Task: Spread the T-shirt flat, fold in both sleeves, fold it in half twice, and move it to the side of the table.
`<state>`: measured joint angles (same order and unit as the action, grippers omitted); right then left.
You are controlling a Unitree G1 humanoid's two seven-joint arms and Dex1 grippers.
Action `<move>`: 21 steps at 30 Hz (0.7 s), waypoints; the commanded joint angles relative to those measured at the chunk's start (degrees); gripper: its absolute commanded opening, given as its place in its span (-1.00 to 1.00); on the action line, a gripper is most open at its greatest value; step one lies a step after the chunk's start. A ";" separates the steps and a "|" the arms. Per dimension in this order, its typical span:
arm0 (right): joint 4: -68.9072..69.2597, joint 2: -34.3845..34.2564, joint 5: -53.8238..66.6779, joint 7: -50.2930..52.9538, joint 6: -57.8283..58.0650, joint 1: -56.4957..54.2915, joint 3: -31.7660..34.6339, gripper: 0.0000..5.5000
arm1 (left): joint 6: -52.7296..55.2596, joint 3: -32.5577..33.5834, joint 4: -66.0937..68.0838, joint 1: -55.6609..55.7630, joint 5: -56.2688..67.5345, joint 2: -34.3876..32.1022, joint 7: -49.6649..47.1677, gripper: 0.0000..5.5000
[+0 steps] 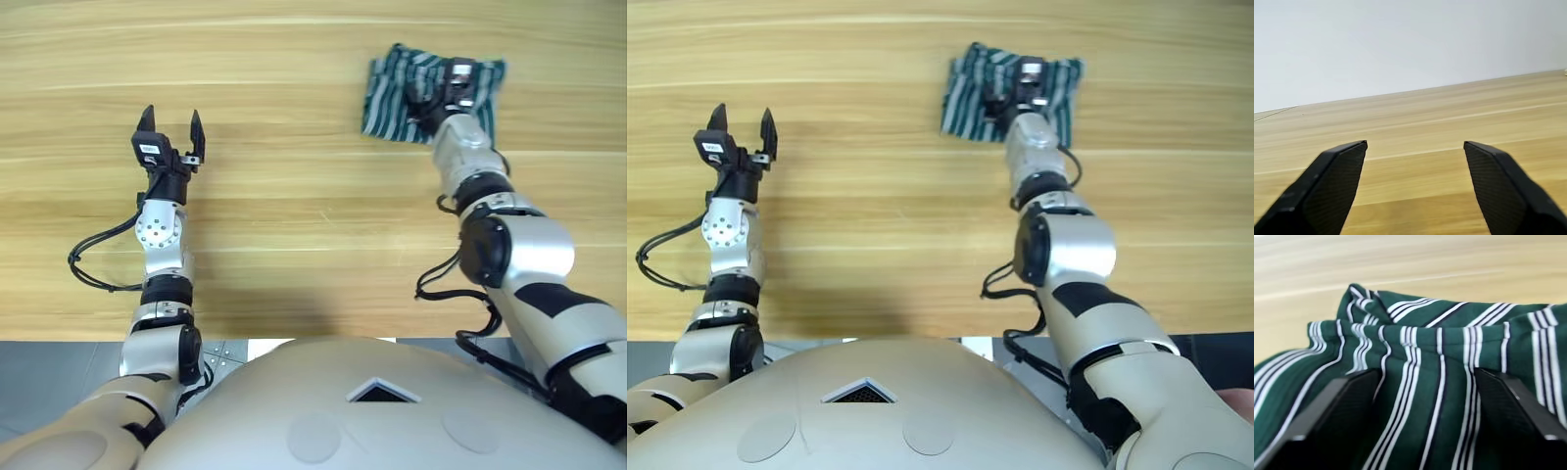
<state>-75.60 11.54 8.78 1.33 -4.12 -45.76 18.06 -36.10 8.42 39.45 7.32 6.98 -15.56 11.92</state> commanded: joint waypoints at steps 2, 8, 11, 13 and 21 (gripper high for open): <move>-2.43 12.51 7.75 23.06 0.44 7.04 13.79 0.32 | -0.25 1.44 -0.77 -2.01 0.12 0.52 -1.18 0.33; -2.12 17.43 9.49 39.38 -4.06 13.19 20.98 0.32 | -1.36 2.79 1.16 -2.51 -0.01 1.76 -2.58 0.33; -1.75 17.64 9.02 41.17 -6.69 12.77 21.81 0.32 | -2.38 2.99 2.79 -1.99 -0.32 2.04 -3.00 0.33; -1.08 18.36 7.14 41.24 -10.56 11.66 20.58 0.32 | -3.16 3.22 4.60 -1.19 -0.55 1.94 -3.23 0.33; 5.39 5.78 -18.24 17.76 -37.44 4.60 -10.18 0.32 | -5.02 3.66 1.11 3.77 2.34 6.31 -3.51 0.33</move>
<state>-69.92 25.08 -3.00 26.69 -40.32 -41.00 16.69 -42.10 12.78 41.56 8.81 9.40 -10.78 9.34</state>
